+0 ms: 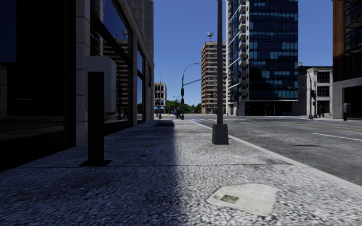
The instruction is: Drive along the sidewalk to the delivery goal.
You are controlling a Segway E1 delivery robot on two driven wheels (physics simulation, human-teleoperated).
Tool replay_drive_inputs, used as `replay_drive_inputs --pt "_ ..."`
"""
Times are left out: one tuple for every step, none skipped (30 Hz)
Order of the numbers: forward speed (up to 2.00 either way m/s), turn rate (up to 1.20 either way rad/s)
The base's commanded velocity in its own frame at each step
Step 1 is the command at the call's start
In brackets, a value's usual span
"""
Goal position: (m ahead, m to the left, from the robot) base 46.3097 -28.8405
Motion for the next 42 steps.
replay_drive_inputs --pt "2.0 0.1" --pt "2.0 0.0" --pt "2.0 0.0" --pt "2.0 0.0" --pt "2.0 0.0" --pt "2.0 0.0" --pt "2.0 0.0" --pt "2.0 0.0" --pt "2.0 0.0" --pt "2.0 0.0" --pt "2.0 0.0" --pt "2.0 0.0" --pt "2.0 0.0" --pt "2.0 0.0" --pt "2.0 0.0" --pt "2.0 0.0" --pt "2.0 0.0" --pt "2.0 0.0" --pt "2.0 0.0" --pt "2.0 0.0" --pt "2.0 0.0" --pt "2.0 0.0" --pt "2.0 0.0" --pt "2.0 0.0" --pt "2.0 0.0" --pt "2.0 0.0" --pt "2.0 0.0" --pt "2.0 0.0" --pt "2.0 0.0" --pt "2.0 0.0" --pt "2.0 0.0" --pt "2.0 0.0" --pt "2.0 0.0" --pt "2.0 0.0" --pt "2.0 0.0" --pt "2.0 0.0" --pt "2.0 0.0" --pt "2.0 0.0" --pt "2.0 0.0" --pt "2.0 0.0" --pt "2.0 0.0" --pt "2.0 0.0"
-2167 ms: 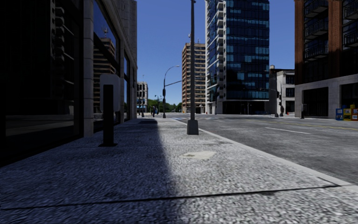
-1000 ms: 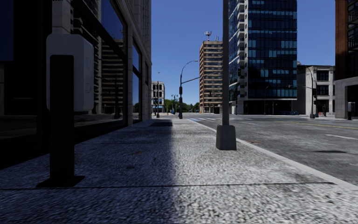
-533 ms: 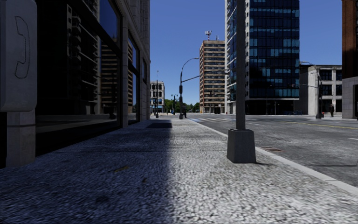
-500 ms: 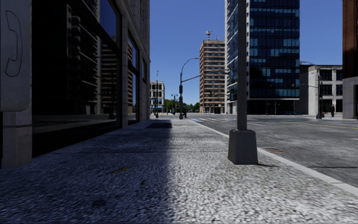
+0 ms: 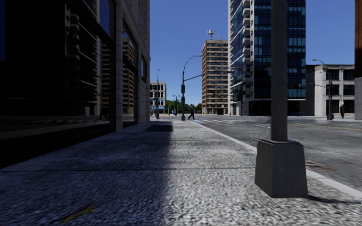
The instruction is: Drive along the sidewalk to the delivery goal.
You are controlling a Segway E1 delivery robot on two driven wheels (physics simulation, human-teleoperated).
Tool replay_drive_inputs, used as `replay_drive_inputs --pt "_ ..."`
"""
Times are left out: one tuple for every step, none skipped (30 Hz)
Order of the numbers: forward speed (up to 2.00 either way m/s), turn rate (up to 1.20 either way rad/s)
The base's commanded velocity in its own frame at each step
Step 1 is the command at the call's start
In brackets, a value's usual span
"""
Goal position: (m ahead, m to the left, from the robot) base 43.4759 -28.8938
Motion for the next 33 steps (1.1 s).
replay_drive_inputs --pt "2.0 0.0" --pt "2.0 0.0" --pt "2.0 0.0" --pt "2.0 0.0" --pt "2.0 0.0" --pt "2.0 0.0" --pt "2.0 0.0" --pt "2.0 0.0" --pt "2.0 0.0" --pt "2.0 0.0" --pt "2.0 0.0" --pt "2.0 0.0" --pt "2.0 0.0" --pt "2.0 0.0" --pt "2.0 0.0" --pt "2.0 0.0" --pt "2.0 0.0" --pt "2.0 0.0" --pt "2.0 0.0" --pt "2.0 0.0" --pt "2.0 0.0" --pt "2.0 0.0" --pt "2.0 0.0" --pt "2.0 0.0" --pt "2.0 0.0" --pt "2.0 0.0" --pt "2.0 0.0" --pt "2.0 0.0" --pt "2.0 0.0" --pt "2.0 0.0" --pt "2.0 0.0" --pt "2.0 0.0" --pt "2.0 0.0"
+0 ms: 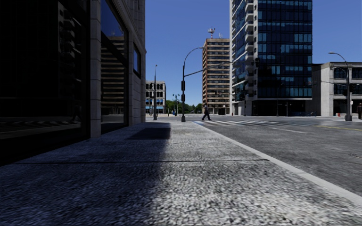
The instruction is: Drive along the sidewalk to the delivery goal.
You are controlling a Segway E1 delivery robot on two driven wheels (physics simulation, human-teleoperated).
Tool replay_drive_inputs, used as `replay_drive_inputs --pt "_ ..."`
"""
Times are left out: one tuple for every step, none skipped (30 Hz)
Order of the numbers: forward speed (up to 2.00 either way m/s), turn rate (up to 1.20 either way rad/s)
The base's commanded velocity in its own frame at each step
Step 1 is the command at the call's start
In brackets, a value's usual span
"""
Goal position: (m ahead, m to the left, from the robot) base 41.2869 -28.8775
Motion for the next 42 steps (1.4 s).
replay_drive_inputs --pt "2.0 0.0" --pt "2.0 0.0" --pt "2.0 0.0" --pt "2.0 0.0" --pt "2.0 0.0" --pt "2.0 0.0" --pt "2.0 0.0" --pt "2.0 0.0" --pt "2.0 0.0" --pt "2.0 0.0" --pt "2.0 0.0" --pt "2.0 0.0" --pt "2.0 0.0" --pt "2.0 0.0" --pt "2.0 0.0" --pt "2.0 0.0" --pt "2.0 0.0" --pt "2.0 0.0" --pt "2.0 0.0" --pt "2.0 0.0" --pt "2.0 0.0" --pt "2.0 0.0" --pt "2.0 0.0" --pt "2.0 0.0" --pt "2.0 0.0" --pt "2.0 0.0" --pt "2.0 0.0" --pt "2.0 0.0" --pt "2.0 0.0" --pt "2.0 0.0" --pt "2.0 0.0" --pt "2.0 0.0" --pt "2.0 0.0" --pt "2.0 0.0" --pt "2.0 0.0" --pt "2.0 0.0" --pt "2.0 0.0" --pt "2.0 0.0" --pt "2.0 0.0" --pt "2.0 0.0" --pt "2.0 0.0" --pt "2.0 0.0"
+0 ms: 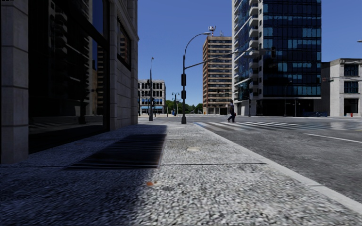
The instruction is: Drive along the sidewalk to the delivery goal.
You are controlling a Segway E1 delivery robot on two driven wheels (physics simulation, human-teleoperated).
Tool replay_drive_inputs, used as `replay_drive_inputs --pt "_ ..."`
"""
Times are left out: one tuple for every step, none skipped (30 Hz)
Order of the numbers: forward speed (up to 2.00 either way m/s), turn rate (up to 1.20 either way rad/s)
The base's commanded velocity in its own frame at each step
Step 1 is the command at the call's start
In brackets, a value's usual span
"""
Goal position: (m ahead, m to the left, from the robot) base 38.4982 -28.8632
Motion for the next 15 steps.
replay_drive_inputs --pt "2.0 0.0" --pt "2.0 0.0" --pt "2.0 0.0" --pt "2.0 0.0" --pt "2.0 0.0" --pt "2.0 0.0" --pt "2.0 0.0" --pt "2.0 0.0" --pt "2.0 0.0" --pt "2.0 0.0" --pt "2.0 0.0" --pt "2.0 0.0" --pt "2.0 0.0" --pt "2.0 0.0" --pt "2.0 0.0"
